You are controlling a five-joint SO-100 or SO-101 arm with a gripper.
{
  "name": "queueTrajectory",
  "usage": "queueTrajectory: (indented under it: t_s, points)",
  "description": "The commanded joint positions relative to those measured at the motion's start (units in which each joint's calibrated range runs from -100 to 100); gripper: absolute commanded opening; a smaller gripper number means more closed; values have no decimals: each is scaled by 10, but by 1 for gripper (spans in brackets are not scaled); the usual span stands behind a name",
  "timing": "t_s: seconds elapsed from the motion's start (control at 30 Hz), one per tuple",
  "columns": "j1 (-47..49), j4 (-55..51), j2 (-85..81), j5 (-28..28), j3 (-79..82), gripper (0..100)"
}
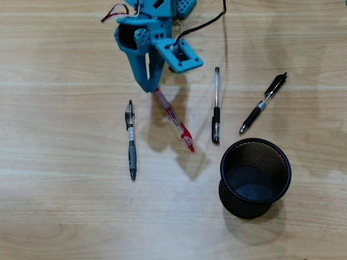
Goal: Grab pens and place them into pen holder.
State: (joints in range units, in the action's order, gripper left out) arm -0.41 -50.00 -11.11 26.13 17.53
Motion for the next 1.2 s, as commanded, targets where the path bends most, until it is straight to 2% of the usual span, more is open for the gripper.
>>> queueTrajectory:
  t_s: [0.0,0.13,0.23,0.77,1.0,1.17]
  points:
    - [-14,-68,49,31,-114,2]
    - [-25,-160,101,110,-197,2]
    - [-30,-196,143,143,-254,2]
    - [-71,-205,383,148,-436,2]
    - [-64,-196,398,149,-437,19]
    - [-54,-197,400,172,-437,20]
